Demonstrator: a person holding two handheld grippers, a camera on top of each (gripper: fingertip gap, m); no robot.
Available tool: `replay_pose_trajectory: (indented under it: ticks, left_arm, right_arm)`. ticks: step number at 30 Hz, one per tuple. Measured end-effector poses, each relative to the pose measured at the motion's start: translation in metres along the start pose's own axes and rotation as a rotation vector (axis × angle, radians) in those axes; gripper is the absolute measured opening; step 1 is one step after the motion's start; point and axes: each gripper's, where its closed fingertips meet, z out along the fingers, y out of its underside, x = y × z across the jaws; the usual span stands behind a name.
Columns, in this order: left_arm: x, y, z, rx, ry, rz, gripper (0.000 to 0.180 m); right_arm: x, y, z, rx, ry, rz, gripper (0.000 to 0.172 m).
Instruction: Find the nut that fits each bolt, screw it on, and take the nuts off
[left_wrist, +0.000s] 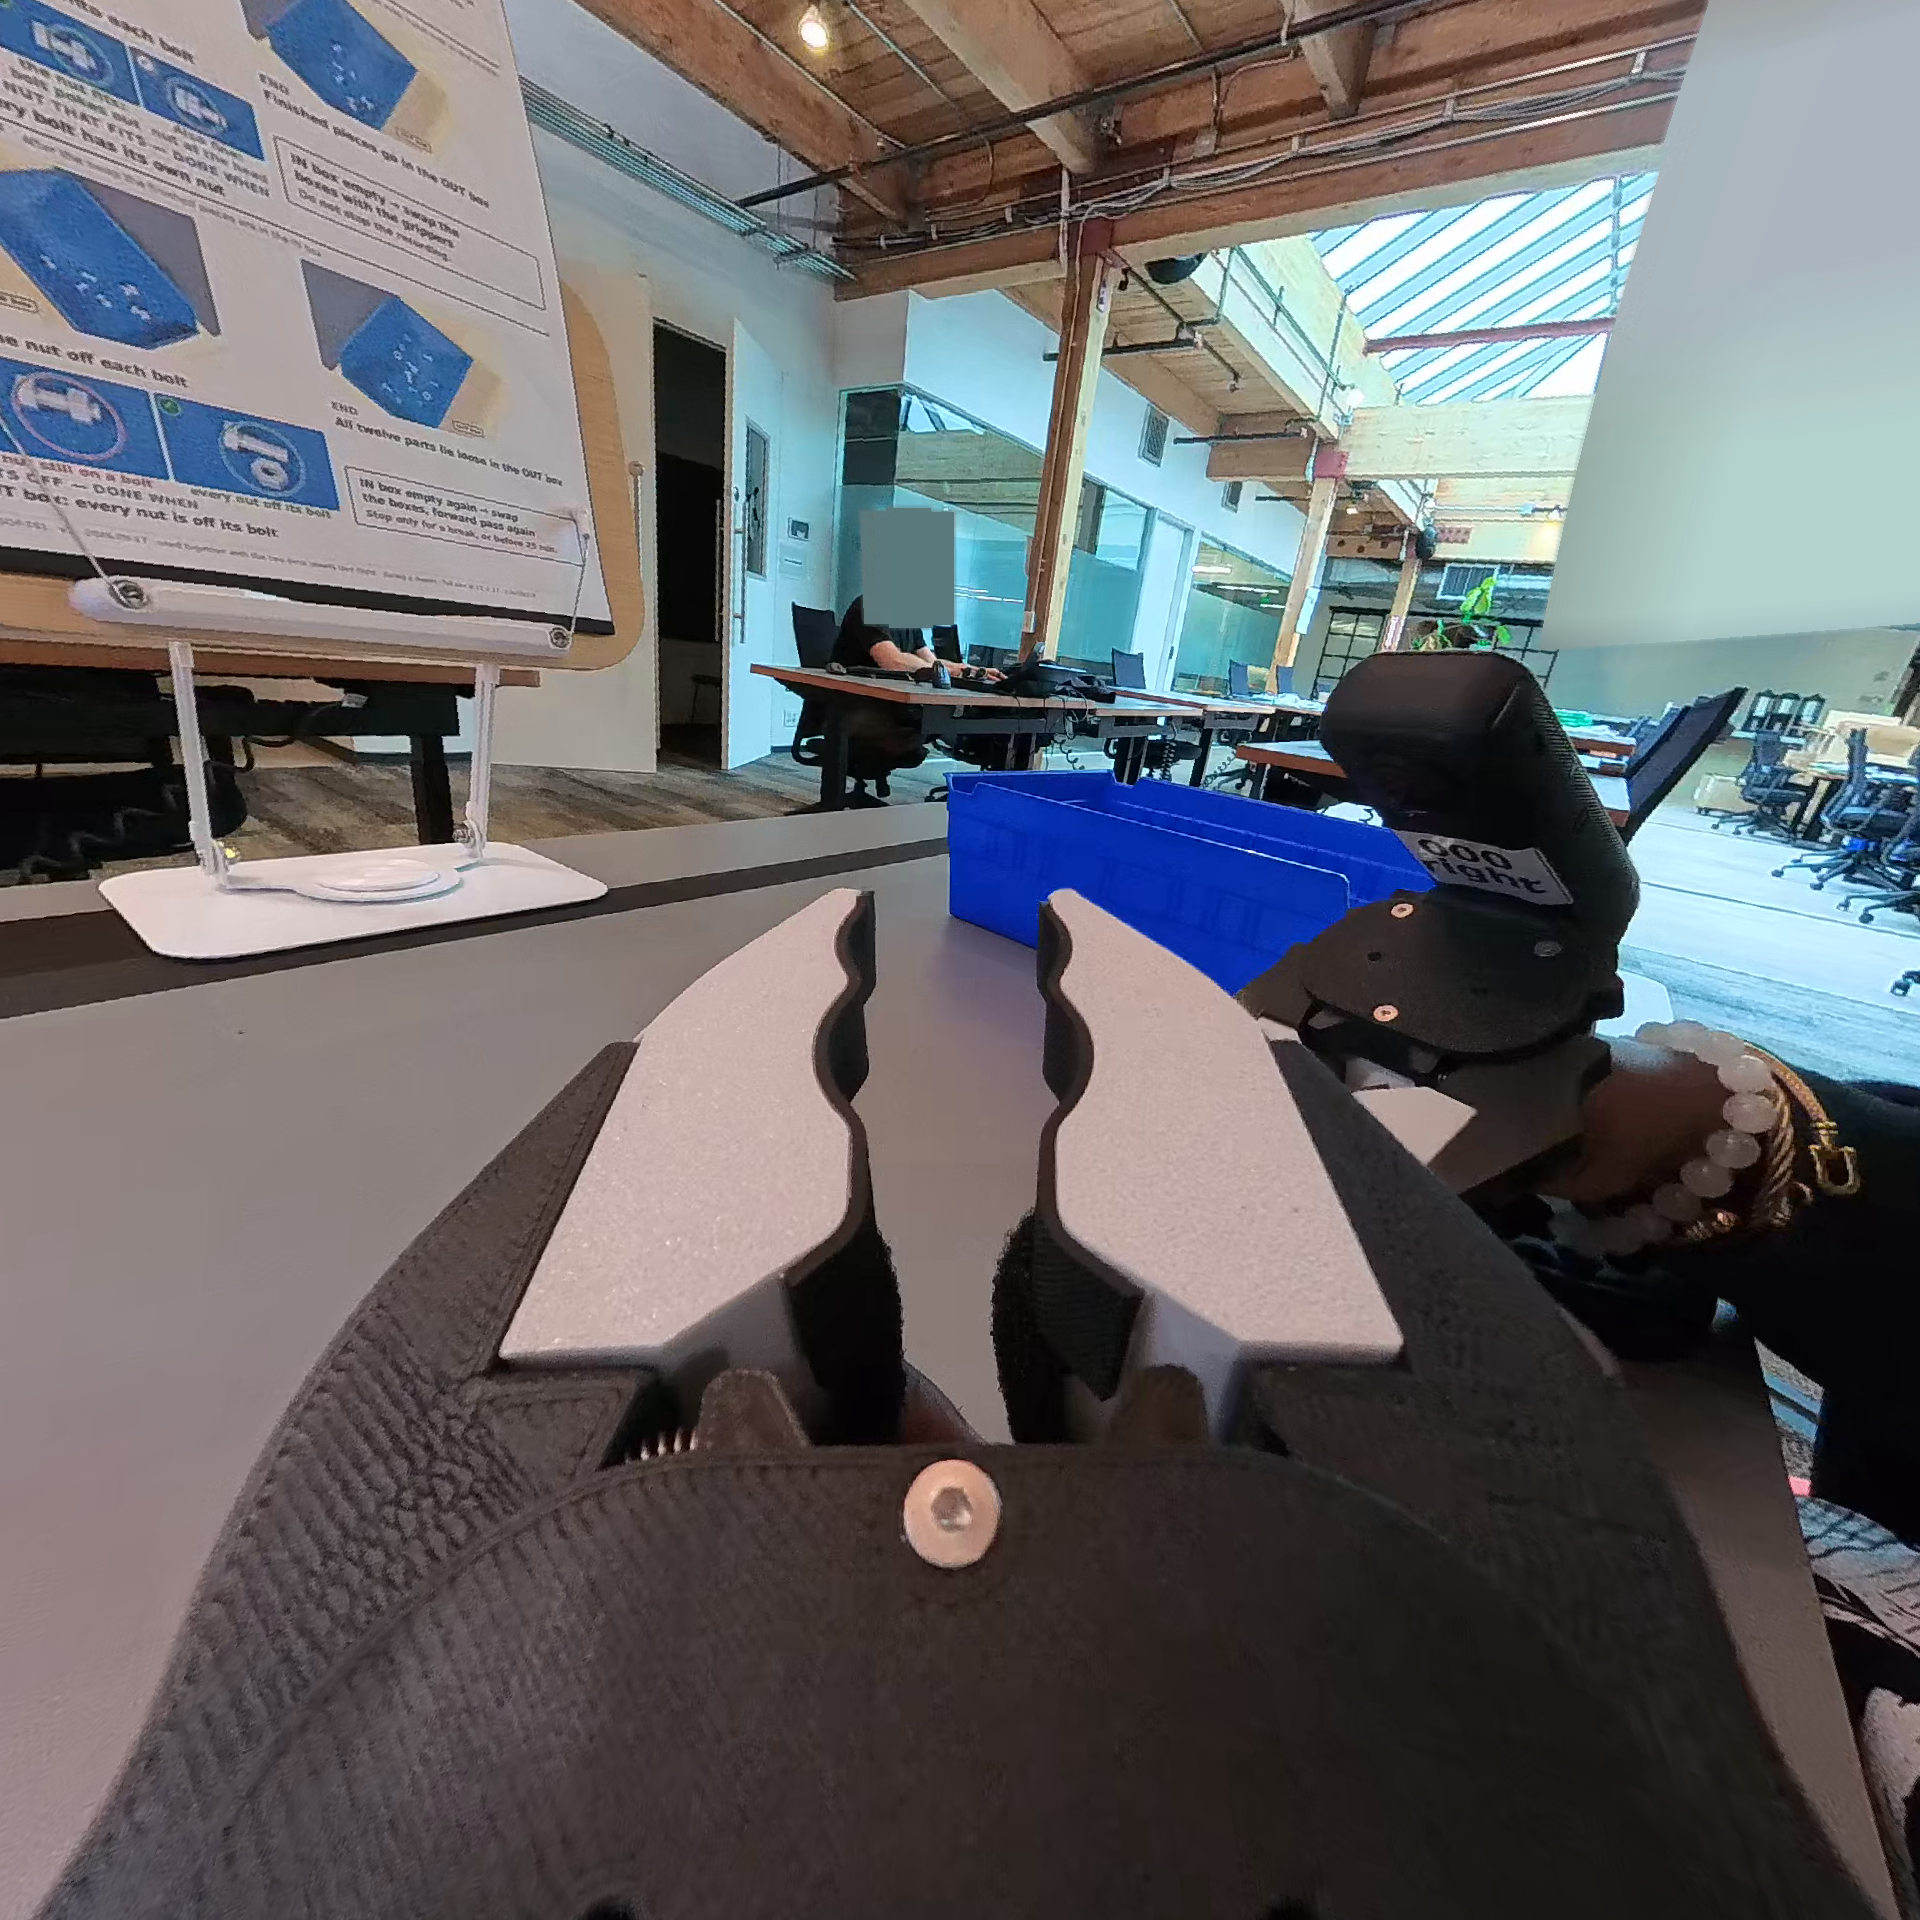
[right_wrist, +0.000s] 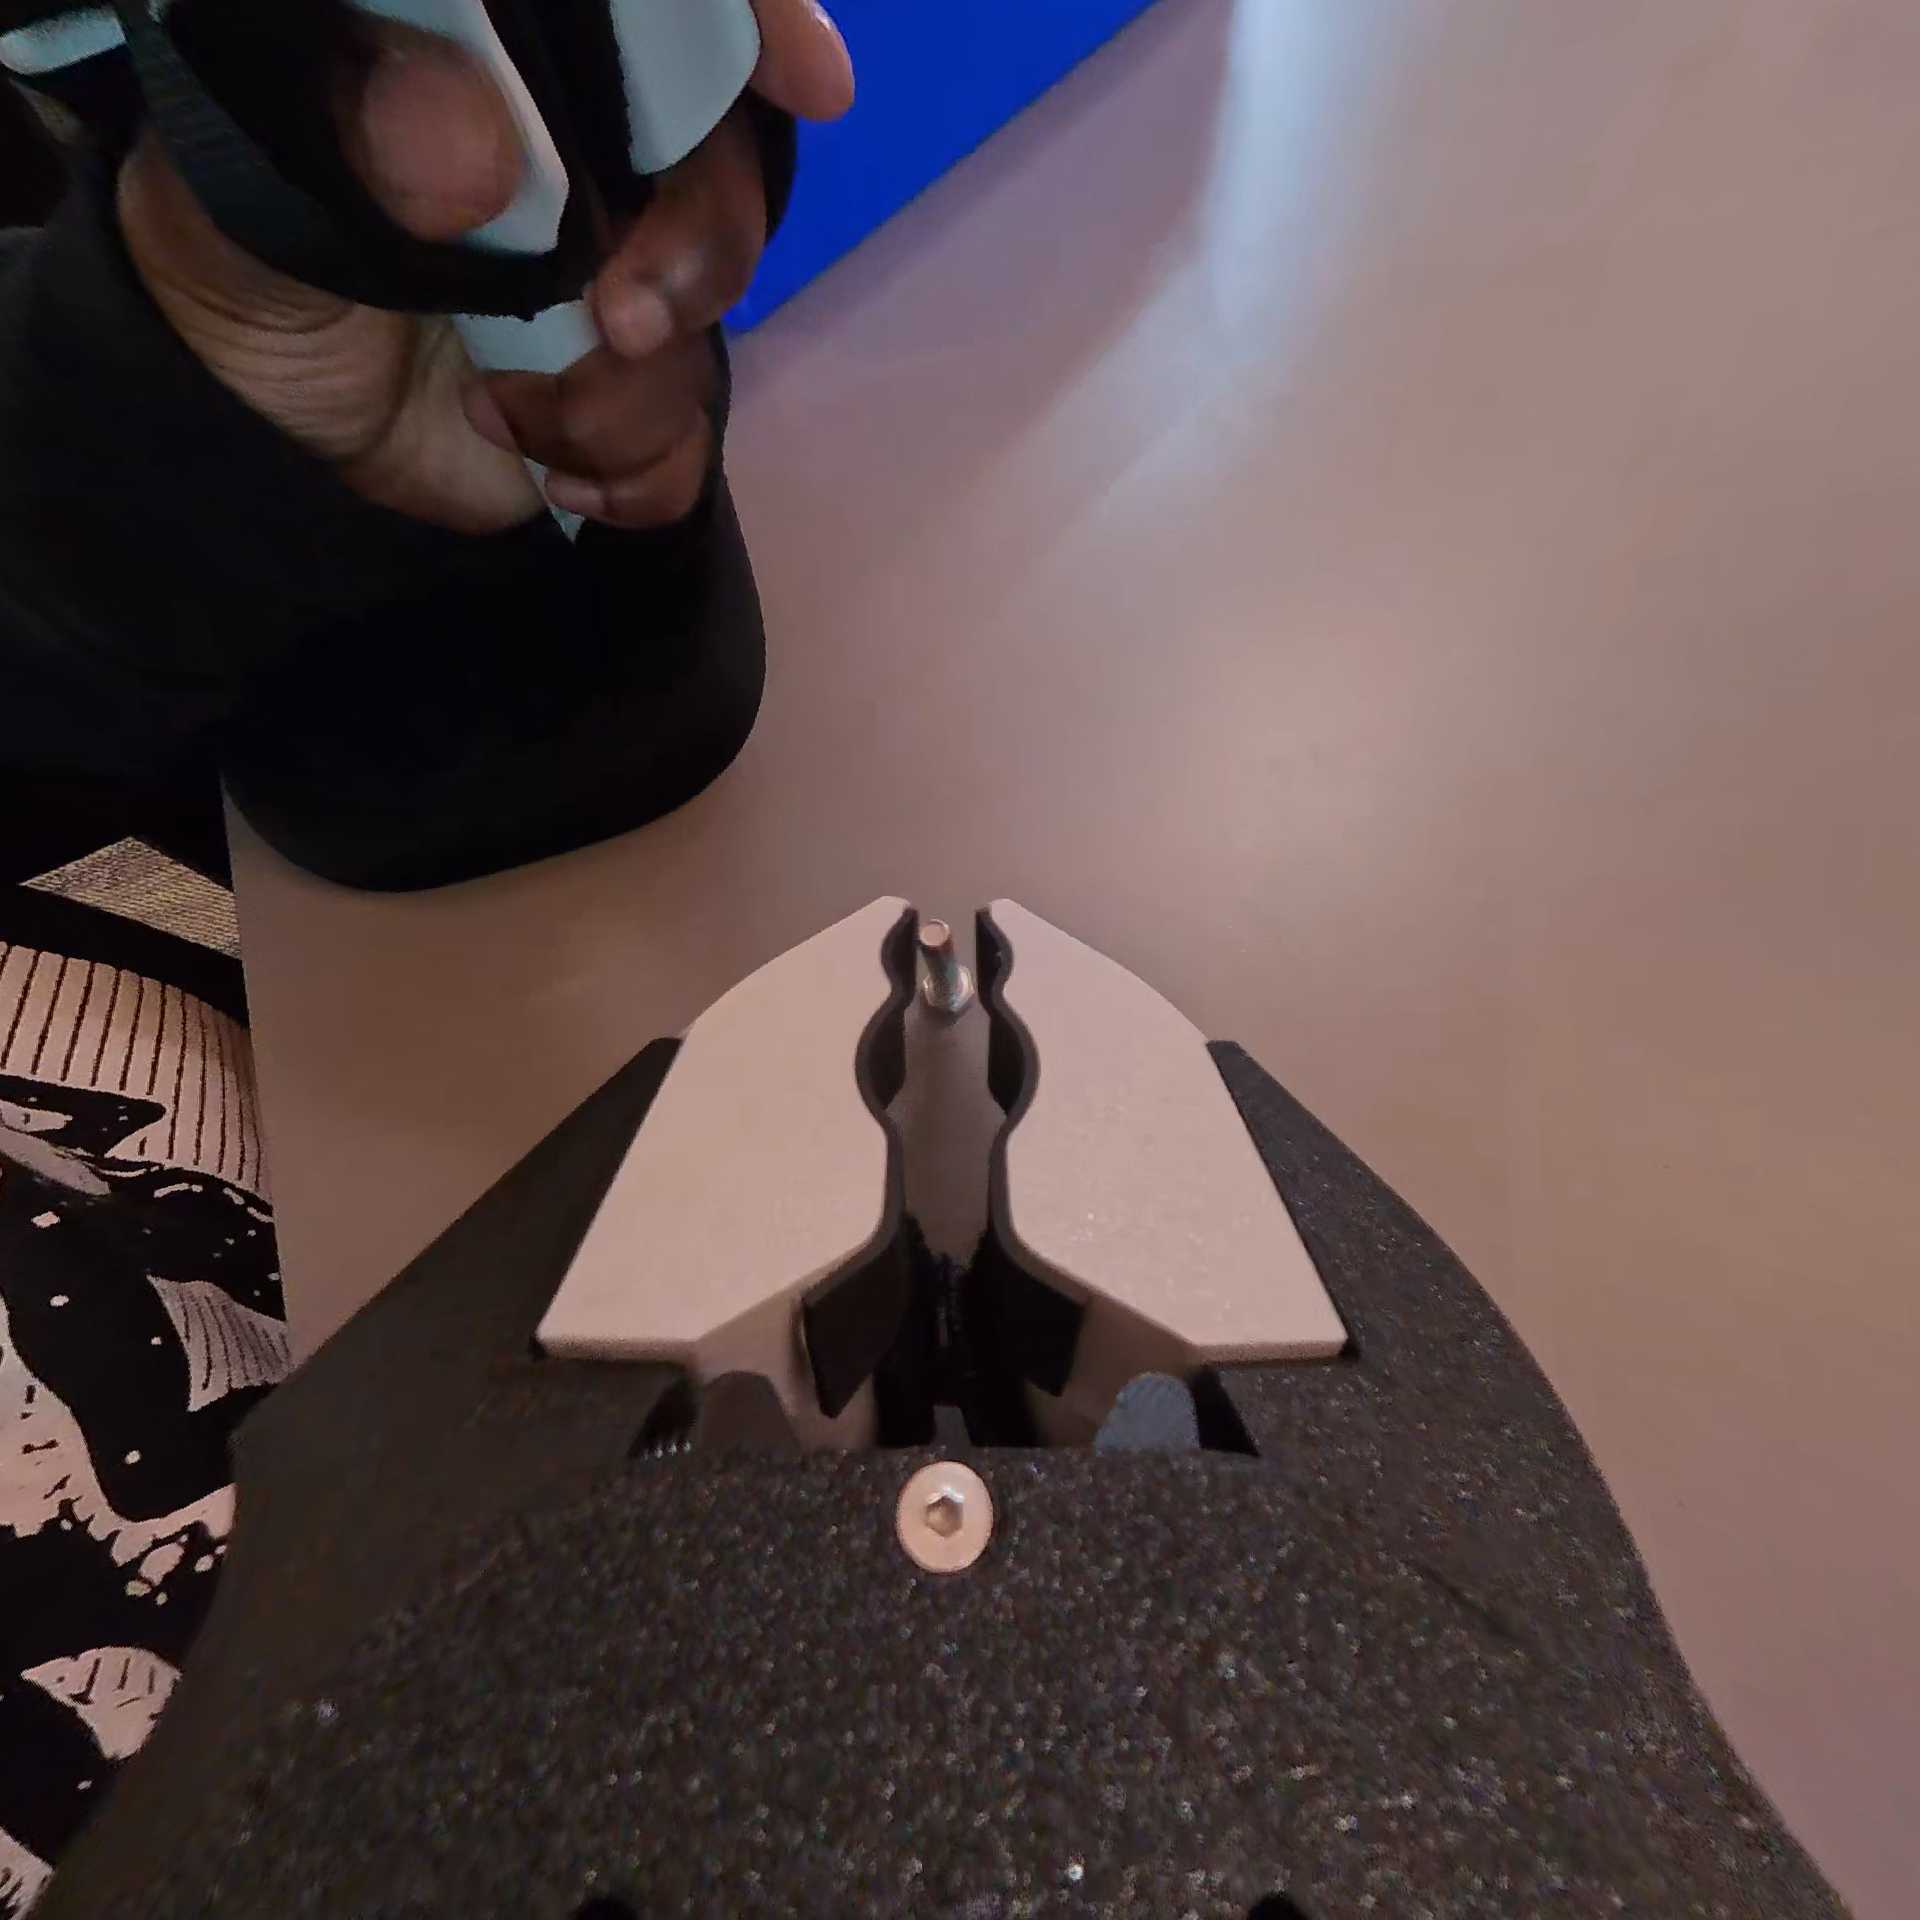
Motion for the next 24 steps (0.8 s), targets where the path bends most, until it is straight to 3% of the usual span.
replay_pose_trajectory:
  ticks: [3, 9, 16, 19, 22, 24]
  left_arm:
    - [0.001, 0.001, 0.0, -0.006, 0.0, 0.012, 0.029]
    - [0.005, 0.005, 0.002, -0.044, 0.003, 0.058, 0.03]
    - [0.012, 0.005, -0.009, -0.192, 0.017, 0.104, 0.03]
    - [-0.004, -0.007, -0.039, -0.389, -0.048, 0.158, 0.03]
    - [-0.05, -0.022, -0.098, -0.723, -0.217, 0.2, 0.029]
    - [-0.08, -0.027, -0.146, -0.976, -0.317, 0.129, 0.027]
  right_arm:
    - [0.001, -0.004, -0.009, 0.031, 0.007, -0.007, 0.021]
    - [0.024, -0.013, -0.064, 0.263, 0.103, -0.002, 0.047]
    - [0.05, -0.011, -0.133, 0.608, 0.213, 0.025, 0.058]
    - [0.049, -0.012, -0.142, 0.681, 0.193, 0.039, 0.059]
    - [0.048, -0.013, -0.144, 0.706, 0.196, 0.029, 0.058]
    - [0.047, -0.013, -0.144, 0.708, 0.198, 0.022, 0.056]
